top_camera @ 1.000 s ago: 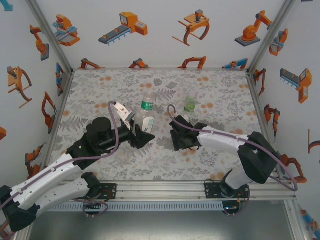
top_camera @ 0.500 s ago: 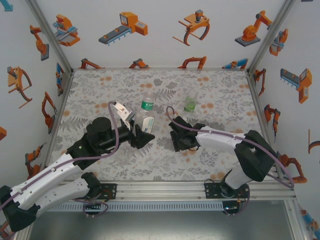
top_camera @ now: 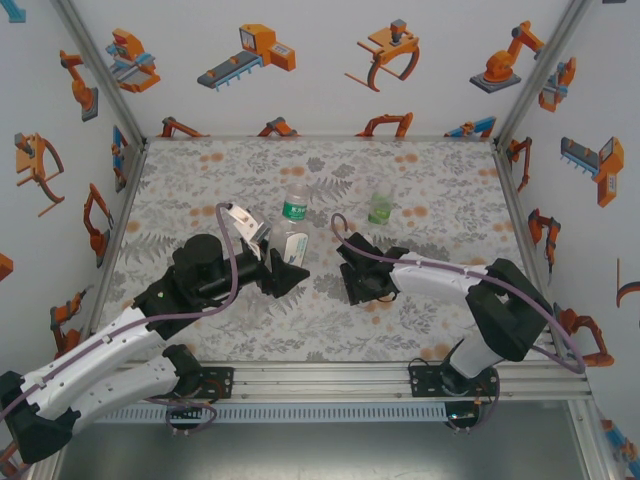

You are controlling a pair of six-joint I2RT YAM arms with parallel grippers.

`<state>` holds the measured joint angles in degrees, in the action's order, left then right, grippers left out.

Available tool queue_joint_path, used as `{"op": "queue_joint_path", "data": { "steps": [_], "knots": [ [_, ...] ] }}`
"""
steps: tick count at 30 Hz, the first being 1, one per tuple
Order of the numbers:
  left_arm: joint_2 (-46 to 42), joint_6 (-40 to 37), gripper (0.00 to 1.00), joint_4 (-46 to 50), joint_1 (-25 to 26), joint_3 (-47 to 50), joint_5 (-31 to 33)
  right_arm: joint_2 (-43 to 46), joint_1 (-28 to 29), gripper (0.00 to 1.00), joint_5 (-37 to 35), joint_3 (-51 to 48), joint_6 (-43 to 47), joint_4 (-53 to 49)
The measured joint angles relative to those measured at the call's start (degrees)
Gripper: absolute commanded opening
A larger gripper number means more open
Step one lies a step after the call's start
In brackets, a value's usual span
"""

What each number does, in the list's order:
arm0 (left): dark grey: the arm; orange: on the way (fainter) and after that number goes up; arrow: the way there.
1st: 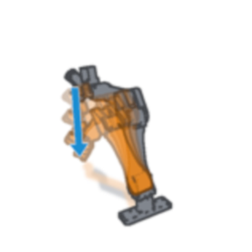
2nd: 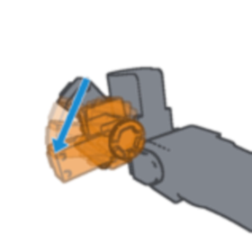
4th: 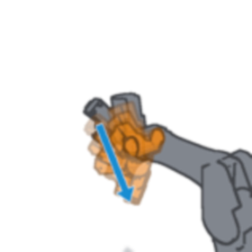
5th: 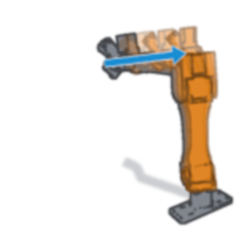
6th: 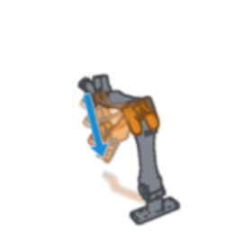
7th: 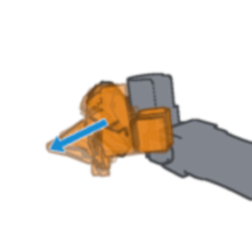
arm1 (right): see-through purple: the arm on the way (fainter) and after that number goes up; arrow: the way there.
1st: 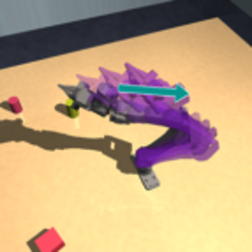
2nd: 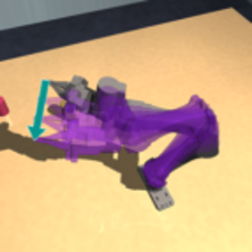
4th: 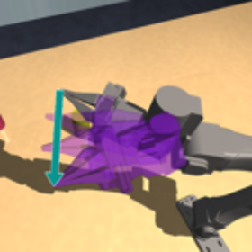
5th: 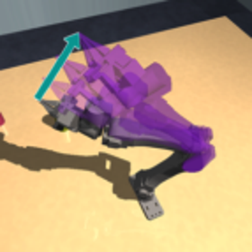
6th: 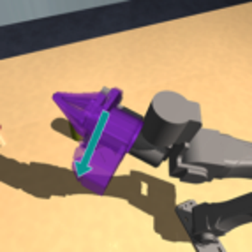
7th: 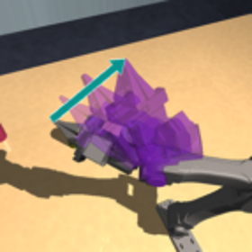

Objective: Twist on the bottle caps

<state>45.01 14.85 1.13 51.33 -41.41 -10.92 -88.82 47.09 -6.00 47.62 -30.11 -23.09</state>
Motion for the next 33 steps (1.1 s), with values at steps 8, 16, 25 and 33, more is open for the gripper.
{"op": "queue_joint_path", "data": {
  "steps": [8,16,25,33],
  "knots": [
    [0.00,0.02,0.00,0.00,0.00,0.00,0.00,-0.13,0.00,0.48,0.39,0.00,0.02,0.28],
    [0.00,0.24,0.00,0.00,0.00,0.02,0.00,-0.33,0.04,0.48,0.39,0.07,0.02,0.46],
    [0.00,1.03,0.00,0.00,0.00,0.02,-0.04,-1.42,0.26,0.48,0.35,1.16,0.20,0.35],
    [0.57,1.09,0.00,-0.11,0.00,0.02,-0.09,-1.84,0.35,0.45,0.35,1.64,0.22,-0.15]
  ]
}}
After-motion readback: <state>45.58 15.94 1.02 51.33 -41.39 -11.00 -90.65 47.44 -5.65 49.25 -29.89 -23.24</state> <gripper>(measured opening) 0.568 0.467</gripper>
